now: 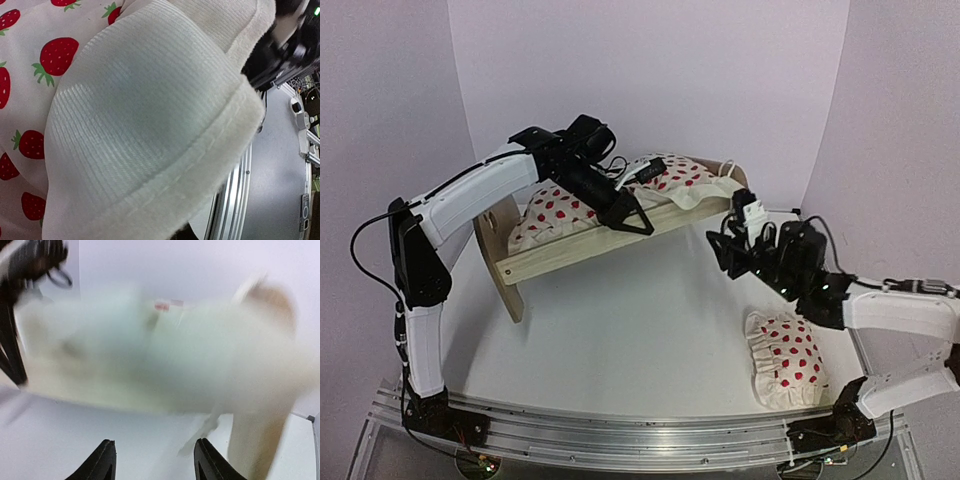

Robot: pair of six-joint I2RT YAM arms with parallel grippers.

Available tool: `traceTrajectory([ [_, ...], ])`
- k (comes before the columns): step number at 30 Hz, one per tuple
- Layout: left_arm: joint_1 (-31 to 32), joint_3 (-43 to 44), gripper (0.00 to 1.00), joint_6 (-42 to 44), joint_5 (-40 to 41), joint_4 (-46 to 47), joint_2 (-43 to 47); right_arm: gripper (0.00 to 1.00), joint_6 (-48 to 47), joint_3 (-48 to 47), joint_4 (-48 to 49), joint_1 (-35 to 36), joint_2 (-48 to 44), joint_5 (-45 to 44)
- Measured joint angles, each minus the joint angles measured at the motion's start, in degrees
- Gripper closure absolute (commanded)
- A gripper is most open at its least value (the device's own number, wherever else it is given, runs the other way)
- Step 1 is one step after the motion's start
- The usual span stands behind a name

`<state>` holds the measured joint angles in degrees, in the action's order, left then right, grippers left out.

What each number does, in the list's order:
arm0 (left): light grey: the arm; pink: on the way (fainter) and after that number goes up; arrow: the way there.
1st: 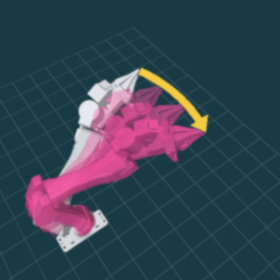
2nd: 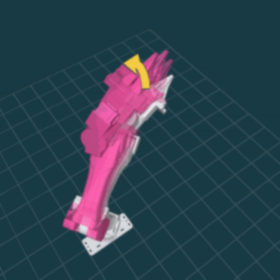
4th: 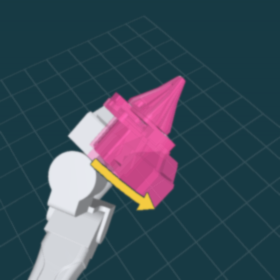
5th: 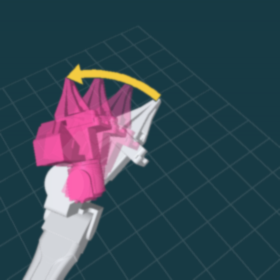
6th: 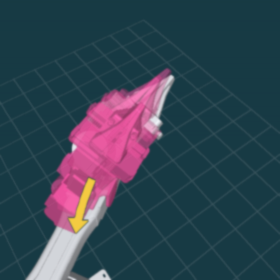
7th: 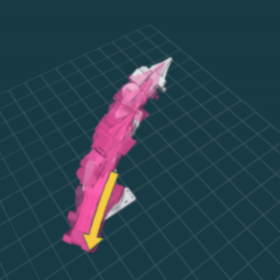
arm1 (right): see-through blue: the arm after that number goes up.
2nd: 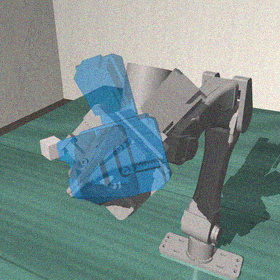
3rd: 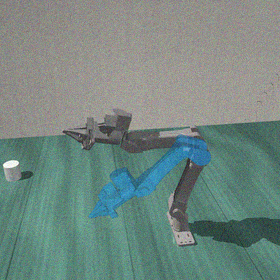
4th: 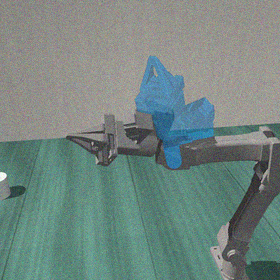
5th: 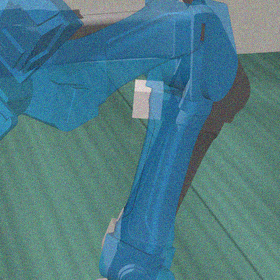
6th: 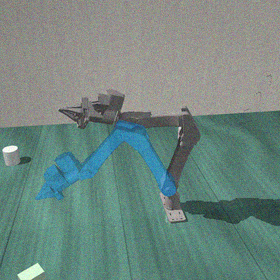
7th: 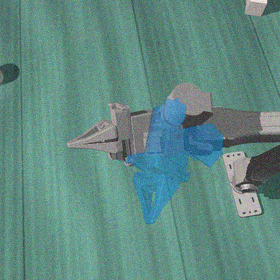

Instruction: Set up the pet bed

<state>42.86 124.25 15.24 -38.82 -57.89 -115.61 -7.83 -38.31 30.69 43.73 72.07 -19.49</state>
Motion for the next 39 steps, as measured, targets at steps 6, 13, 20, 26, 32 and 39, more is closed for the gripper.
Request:
traceTrajectory([
  [6,1.32,-8.65,1.00,5.79,2.19,0.31,3.84,0.42,11.57,-13.92,-32.32,0.04,-15.68,3.05],
  [13,1.72,-11.93,1.00,8.98,4.65,0.80,3.91,0.40,18.41,-49.62,-62.82,-1.43,2.85,-0.43],
  [20,1.72,-13.56,1.00,9.86,5.46,1.55,4.17,0.58,25.46,-62.71,-80.23,-6.81,15.86,4.67],
  [26,1.72,-13.94,1.00,10.06,5.44,1.58,4.24,0.68,26.97,-64.64,-86.28,-7.81,17.47,7.78],
  [32,1.72,-14.04,1.00,10.16,5.41,1.62,4.24,0.65,27.01,-65.67,-86.55,-8.71,18.62,10.40],
  [39,1.72,-14.04,1.00,9.90,5.44,1.92,4.24,0.91,25.30,-67.04,-86.71,-9.89,22.70,10.50],
])
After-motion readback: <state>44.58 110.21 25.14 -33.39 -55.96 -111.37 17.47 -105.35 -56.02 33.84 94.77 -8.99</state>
